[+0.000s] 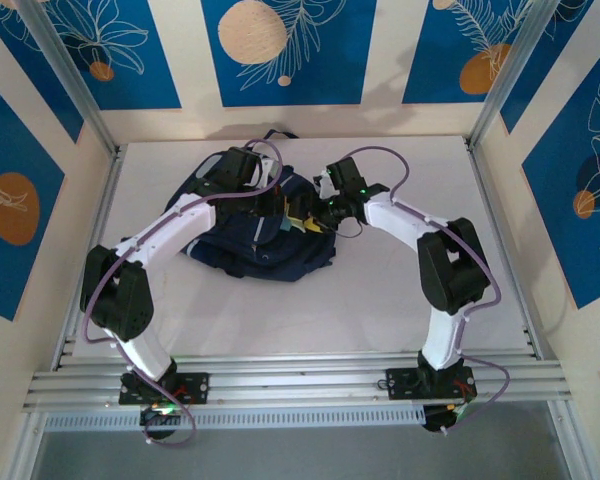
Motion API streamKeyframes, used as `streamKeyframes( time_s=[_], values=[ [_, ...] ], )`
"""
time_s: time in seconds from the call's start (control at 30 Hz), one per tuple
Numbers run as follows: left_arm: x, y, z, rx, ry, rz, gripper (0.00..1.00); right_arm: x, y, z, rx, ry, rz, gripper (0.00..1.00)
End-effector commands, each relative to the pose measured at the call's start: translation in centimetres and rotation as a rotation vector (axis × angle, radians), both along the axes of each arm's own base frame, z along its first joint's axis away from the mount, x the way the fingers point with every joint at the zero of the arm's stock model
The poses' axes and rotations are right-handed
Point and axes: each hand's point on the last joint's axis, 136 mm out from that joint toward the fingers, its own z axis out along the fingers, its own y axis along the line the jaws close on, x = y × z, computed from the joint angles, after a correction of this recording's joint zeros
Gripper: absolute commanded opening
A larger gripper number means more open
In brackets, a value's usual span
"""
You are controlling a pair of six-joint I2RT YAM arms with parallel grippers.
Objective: Pack the student bag
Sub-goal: Place the loose stationery in the student bag.
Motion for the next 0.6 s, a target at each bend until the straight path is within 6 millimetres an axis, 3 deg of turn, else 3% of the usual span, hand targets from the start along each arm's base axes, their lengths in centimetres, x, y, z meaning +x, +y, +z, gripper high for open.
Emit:
streamKeyframes(
  time_s=[0.0, 0.13, 0.2, 0.3, 0.37, 0.57],
  values=[
    [0.0, -1.9, 4.4, -0.105, -0.088, -0.06, 0.0, 0.3, 1.8, 2.8, 0.104, -0.032, 0.036, 0.79],
    [-0.1, -1.8, 4.4, -0.104, -0.091, -0.057, 0.0, 0.0, 1.2, 2.7, 0.102, -0.043, 0.037, 0.82],
    [-0.1, -1.8, 4.4, -0.107, -0.091, -0.056, 0.0, -0.2, 1.0, 2.0, 0.103, -0.033, 0.031, 0.74],
    [-0.2, -1.8, 4.4, -0.11, -0.087, -0.058, 0.0, -0.7, 1.2, 1.3, 0.129, -0.012, 0.031, 0.5],
    [-0.3, -1.8, 4.5, -0.113, -0.084, -0.057, 0.0, -0.9, 1.5, 0.9, 0.134, -0.008, 0.034, 0.4],
    [-0.6, -2.0, 4.5, -0.137, -0.075, -0.056, 0.0, -0.8, 3.6, -0.5, 0.131, 0.015, 0.063, 0.36]
  ],
)
